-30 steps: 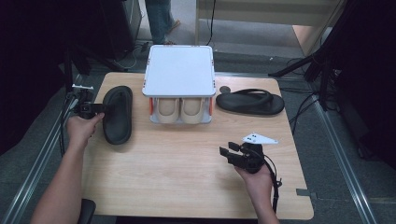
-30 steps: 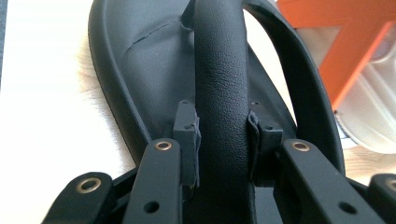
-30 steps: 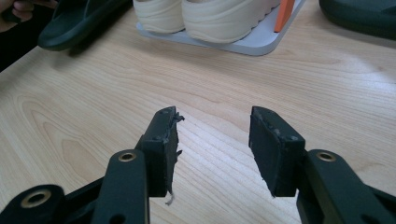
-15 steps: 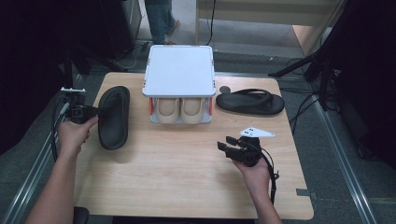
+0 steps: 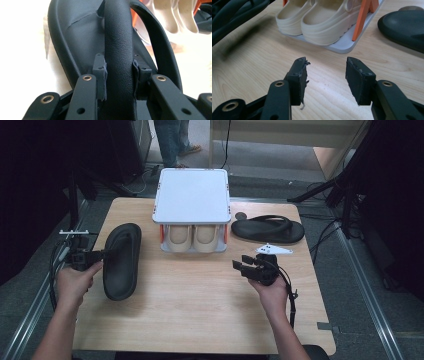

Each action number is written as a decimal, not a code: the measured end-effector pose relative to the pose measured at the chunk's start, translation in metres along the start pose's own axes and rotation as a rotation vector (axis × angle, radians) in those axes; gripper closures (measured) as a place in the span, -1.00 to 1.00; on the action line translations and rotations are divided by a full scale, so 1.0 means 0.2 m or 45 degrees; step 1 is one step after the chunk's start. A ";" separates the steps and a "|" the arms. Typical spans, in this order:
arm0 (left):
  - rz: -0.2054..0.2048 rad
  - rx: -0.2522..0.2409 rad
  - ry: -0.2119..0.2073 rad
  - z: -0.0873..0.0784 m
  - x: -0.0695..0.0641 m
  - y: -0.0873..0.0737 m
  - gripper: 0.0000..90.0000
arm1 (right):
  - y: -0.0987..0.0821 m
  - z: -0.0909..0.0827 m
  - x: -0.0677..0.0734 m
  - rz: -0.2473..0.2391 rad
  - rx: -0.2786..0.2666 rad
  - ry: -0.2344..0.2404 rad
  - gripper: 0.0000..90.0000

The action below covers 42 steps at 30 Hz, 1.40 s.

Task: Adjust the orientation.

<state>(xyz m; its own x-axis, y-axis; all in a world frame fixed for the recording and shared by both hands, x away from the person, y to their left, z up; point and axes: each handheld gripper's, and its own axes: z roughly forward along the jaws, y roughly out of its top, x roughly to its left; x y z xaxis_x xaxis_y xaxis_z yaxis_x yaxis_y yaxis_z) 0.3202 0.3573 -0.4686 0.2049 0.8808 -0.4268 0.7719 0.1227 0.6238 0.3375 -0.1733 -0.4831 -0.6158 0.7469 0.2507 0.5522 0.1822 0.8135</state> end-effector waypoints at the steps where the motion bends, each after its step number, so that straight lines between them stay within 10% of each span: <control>1: -0.001 0.007 -0.008 -0.02 -0.01 -0.02 0.56 | 0.01 0.01 -0.01 0.000 0.000 0.002 0.16; 18: 0.084 0.024 -0.099 -0.11 -0.29 -0.31 0.55 | 0.05 0.05 -0.04 0.030 0.002 -0.007 0.14; 33: 0.111 0.120 -0.240 0.12 -0.50 -0.42 0.55 | 0.03 0.01 -0.06 0.043 -0.012 -0.035 0.14; 42: 0.205 0.212 -0.220 0.26 -0.60 -0.47 0.54 | 0.02 0.00 -0.06 0.052 -0.009 -0.041 0.13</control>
<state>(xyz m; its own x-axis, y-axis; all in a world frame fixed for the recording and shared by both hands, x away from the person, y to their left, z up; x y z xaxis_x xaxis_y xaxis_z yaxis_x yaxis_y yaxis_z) 0.2537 0.2158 -0.5108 0.4214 0.7904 -0.4446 0.8061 -0.1019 0.5829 0.3470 -0.1820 -0.4835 -0.5744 0.7738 0.2670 0.5725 0.1466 0.8067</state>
